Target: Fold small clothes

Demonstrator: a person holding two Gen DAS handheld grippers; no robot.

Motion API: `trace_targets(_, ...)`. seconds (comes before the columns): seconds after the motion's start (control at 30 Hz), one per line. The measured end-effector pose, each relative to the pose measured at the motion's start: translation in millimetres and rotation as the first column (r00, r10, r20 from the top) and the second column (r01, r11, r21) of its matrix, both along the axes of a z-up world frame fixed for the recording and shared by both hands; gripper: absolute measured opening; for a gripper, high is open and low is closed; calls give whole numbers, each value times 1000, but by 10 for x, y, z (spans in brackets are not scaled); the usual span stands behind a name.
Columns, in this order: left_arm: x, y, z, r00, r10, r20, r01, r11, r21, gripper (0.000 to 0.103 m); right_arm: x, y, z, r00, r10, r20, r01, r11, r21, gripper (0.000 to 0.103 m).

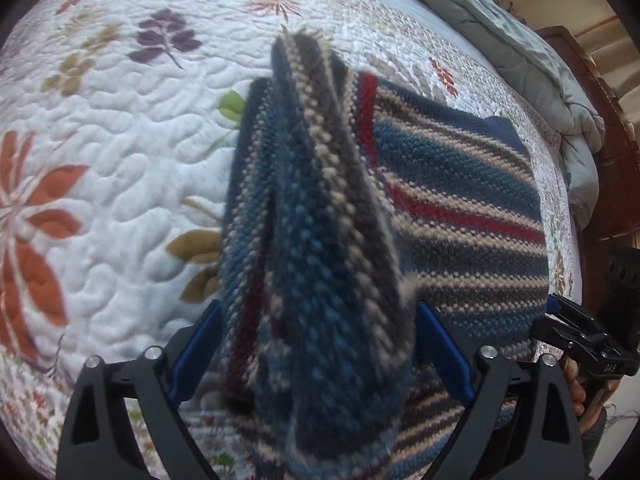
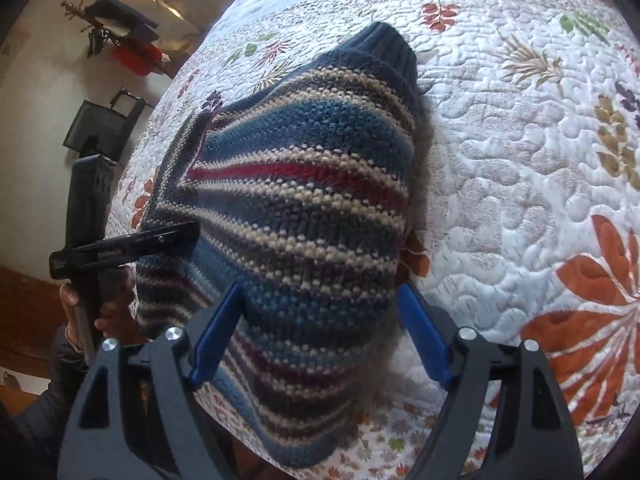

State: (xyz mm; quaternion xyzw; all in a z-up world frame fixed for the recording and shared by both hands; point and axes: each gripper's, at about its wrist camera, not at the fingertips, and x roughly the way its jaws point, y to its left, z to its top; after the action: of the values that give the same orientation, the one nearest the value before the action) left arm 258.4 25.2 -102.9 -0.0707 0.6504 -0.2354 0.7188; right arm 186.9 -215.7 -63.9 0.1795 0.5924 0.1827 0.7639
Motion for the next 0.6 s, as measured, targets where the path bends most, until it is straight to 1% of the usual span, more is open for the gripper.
trace_targets(0.13, 66, -27, -87, 999, -24, -33, 22, 998, -55, 98, 78, -4, -143, 1000, -5, -26, 7, 999, 54, 84)
trace_targets(0.37, 117, 32, -172, 996, -71, -47, 65, 991, -116, 99, 197, -10, -407, 996, -22, -91, 37, 986, 166, 85)
trace_targets(0.47, 112, 34, -168, 997, -69, -36, 65, 994, -93, 100, 215, 32, -389, 996, -18, -85, 31, 989, 148, 85)
trace_targets(0.53, 93, -21, -143, 998, -64, -14, 63, 997, -45, 100, 217, 64, -349, 997, -12, -80, 21, 993, 117, 78)
trace_targets(0.57, 78, -49, -129, 998, -58, -5, 58, 998, -30, 97, 217, 81, -325, 997, -9, -77, 17, 995, 102, 76)
trace_targets(0.6, 66, -56, -112, 999, -53, 5, 53, 998, -20, 90, 212, 88, -306, 997, -8, -74, 15, 995, 95, 71)
